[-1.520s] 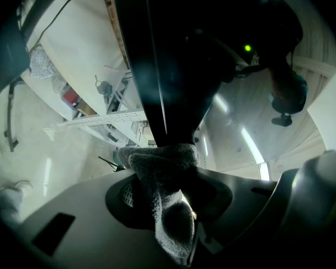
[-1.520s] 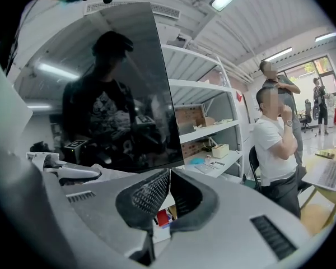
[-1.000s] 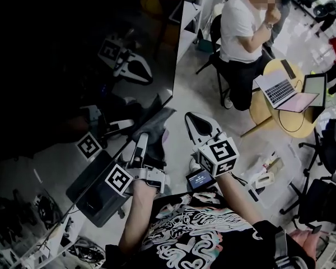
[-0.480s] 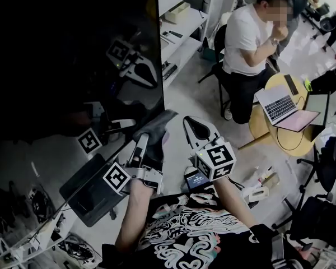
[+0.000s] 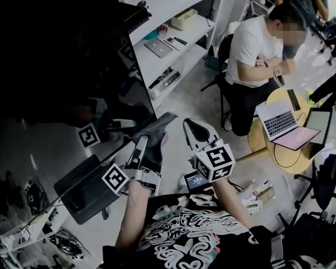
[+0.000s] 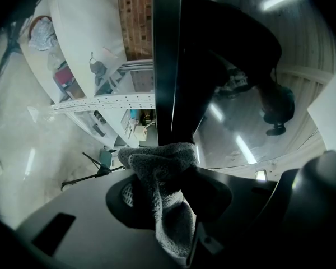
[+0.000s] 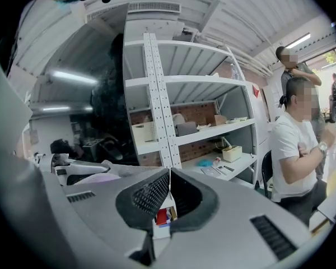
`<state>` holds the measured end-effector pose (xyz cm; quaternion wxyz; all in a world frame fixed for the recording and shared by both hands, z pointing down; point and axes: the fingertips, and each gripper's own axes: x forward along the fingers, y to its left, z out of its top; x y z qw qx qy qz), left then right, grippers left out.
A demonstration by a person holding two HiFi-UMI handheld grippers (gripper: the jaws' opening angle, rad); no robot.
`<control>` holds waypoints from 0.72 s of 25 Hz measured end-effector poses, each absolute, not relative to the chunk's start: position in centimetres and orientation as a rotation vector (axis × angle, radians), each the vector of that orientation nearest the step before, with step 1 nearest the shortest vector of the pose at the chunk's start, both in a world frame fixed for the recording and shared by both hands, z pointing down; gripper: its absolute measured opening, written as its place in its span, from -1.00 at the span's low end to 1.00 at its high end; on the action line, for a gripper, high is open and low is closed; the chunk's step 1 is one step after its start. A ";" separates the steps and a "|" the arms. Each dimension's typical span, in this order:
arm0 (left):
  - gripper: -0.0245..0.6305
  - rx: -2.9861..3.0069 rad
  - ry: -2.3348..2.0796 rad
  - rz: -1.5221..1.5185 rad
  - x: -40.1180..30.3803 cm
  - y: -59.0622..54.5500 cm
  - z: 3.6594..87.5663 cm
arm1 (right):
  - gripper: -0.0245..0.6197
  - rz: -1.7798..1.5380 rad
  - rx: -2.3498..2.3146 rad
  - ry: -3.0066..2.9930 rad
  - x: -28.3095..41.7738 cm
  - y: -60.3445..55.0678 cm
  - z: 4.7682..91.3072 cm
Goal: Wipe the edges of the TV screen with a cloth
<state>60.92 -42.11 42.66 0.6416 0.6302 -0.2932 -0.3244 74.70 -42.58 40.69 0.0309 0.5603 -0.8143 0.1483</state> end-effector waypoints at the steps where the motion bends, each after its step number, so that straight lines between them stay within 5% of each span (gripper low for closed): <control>1: -0.49 1.437 -0.672 -0.739 61.3 -42.2 42.6 | -0.83 0.460 1.722 -2.511 75.1 -42.7 40.7; 18: -0.49 1.568 -0.661 -0.655 67.0 -43.4 43.1 | -0.83 0.463 1.746 -2.549 78.8 -41.2 40.5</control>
